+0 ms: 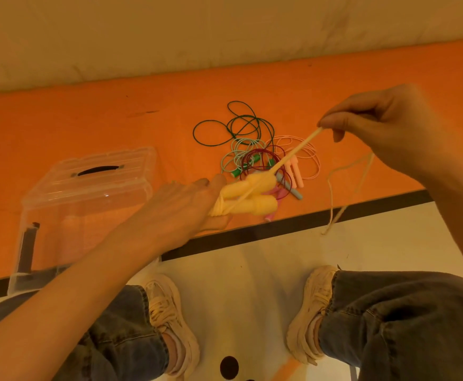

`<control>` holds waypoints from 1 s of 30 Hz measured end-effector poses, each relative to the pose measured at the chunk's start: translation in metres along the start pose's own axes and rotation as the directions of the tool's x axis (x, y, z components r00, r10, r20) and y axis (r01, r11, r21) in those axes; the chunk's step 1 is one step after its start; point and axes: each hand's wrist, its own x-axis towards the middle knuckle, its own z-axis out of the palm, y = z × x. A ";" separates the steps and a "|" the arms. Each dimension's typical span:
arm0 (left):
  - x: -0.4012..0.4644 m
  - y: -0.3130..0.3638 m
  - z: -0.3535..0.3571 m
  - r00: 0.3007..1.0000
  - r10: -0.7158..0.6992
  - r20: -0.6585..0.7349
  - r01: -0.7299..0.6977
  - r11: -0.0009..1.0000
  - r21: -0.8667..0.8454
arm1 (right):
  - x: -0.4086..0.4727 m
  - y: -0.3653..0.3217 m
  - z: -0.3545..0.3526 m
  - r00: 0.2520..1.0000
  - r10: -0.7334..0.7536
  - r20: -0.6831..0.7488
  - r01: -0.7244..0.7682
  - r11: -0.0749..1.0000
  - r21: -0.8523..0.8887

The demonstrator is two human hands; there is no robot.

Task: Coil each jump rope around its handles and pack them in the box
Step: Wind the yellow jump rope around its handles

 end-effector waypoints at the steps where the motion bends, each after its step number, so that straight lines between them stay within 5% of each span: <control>1: 0.000 0.003 0.002 0.999 0.054 0.008 -0.054 0.999 -0.002 | 0.002 0.000 0.001 1.000 -0.009 -0.015 0.008 1.000 -0.006; 10: -0.007 0.047 0.018 0.892 0.381 -0.242 -0.412 0.907 -0.088 | 0.011 0.003 0.022 0.999 0.011 0.045 -0.011 1.000 -0.013; 19: -0.011 0.060 0.007 0.907 0.263 -0.330 -0.339 0.919 -0.199 | 0.018 0.012 0.029 0.993 0.087 0.081 -0.090 0.995 0.033; 23: -0.010 0.053 -0.004 0.853 0.317 -0.415 -0.369 0.928 -0.050 | 0.021 0.017 0.033 0.989 0.114 0.097 -0.118 0.992 0.043; 30: -0.012 0.045 -0.012 0.860 0.161 -0.483 -0.346 0.882 -0.321 | 0.017 0.018 0.034 0.965 0.131 0.227 -0.155 0.984 0.091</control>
